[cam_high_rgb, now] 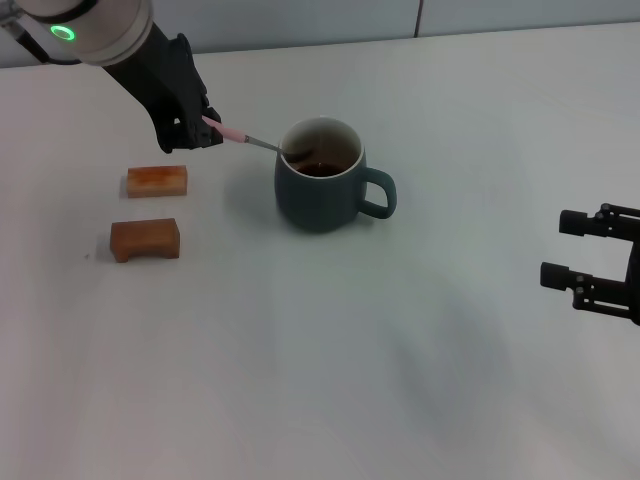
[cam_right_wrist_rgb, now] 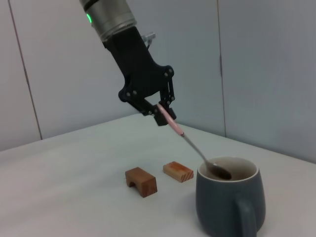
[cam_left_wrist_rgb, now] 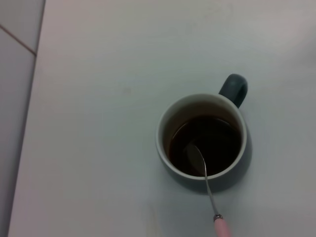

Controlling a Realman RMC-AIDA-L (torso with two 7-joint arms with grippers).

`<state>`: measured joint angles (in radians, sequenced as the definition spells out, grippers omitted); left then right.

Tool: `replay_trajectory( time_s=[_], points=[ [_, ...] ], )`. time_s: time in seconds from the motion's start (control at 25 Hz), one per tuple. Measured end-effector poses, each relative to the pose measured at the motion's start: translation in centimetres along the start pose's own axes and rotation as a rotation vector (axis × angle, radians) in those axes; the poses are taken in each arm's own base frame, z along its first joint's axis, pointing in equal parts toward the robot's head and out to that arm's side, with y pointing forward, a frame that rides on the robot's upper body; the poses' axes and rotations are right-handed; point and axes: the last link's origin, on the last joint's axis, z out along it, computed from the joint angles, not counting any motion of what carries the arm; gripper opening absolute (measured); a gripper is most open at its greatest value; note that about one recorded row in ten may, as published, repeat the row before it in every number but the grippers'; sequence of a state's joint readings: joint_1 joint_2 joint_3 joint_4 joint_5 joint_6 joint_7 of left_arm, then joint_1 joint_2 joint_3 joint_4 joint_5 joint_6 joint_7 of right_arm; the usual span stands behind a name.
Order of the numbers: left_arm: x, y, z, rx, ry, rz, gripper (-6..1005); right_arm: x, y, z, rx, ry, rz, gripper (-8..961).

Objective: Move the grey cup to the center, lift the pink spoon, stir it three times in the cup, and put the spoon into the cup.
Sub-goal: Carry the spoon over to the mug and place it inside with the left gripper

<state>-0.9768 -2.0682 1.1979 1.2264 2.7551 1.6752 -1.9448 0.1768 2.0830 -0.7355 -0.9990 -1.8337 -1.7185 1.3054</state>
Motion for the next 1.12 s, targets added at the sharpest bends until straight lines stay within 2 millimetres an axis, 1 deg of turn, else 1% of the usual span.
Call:
replay_trajectory(
  time_s=[0.12, 0.28, 0.48, 0.56, 0.64, 0.68, 0.8, 0.88, 0.96, 1.04, 1.12],
  points=[
    [0.2, -0.2, 0.0, 0.008, 0.003, 0.003, 160, 0.1, 0.0, 0.1, -0.002, 0.009, 0.000, 681],
    [1.6, -0.5, 0.1, 0.022, 0.041, 0.027, 161, 0.1, 0.0, 0.1, -0.003, 0.011, 0.001, 681],
    [2.5, -0.2, 0.1, 0.007, 0.084, 0.036, 162, 0.1, 0.0, 0.1, -0.003, 0.011, 0.001, 681],
    [2.5, -0.1, 0.0, 0.002, 0.085, 0.037, 163, 0.1, 0.0, 0.1, -0.003, 0.011, 0.000, 681],
    [2.4, 0.1, 0.0, -0.013, 0.083, 0.035, 163, 0.1, 0.0, 0.1, -0.004, 0.011, -0.001, 681],
    [2.0, 0.3, -0.1, -0.024, 0.078, 0.026, 164, 0.0, -0.1, 0.2, -0.005, 0.010, -0.002, 681],
    [1.7, 0.4, -0.2, -0.025, 0.077, 0.021, 165, 0.0, -0.1, 0.2, -0.006, 0.010, -0.004, 680],
    [0.9, 0.6, -0.4, -0.023, 0.064, 0.009, 165, -0.1, -0.1, 0.3, -0.009, 0.009, -0.006, 680],
    [0.9, 0.6, -0.4, -0.023, 0.064, 0.009, 166, -0.1, -0.1, 0.4, -0.011, 0.009, -0.008, 680],
    [0.3, 0.4, -0.4, -0.015, 0.039, 0.000, 166, -0.1, -0.1, 0.5, -0.017, 0.010, -0.009, 680],
    [0.1, 0.3, -0.4, -0.008, 0.030, -0.003, 167, -0.1, 0.0, 0.6, -0.021, 0.011, -0.008, 680]
  ],
)
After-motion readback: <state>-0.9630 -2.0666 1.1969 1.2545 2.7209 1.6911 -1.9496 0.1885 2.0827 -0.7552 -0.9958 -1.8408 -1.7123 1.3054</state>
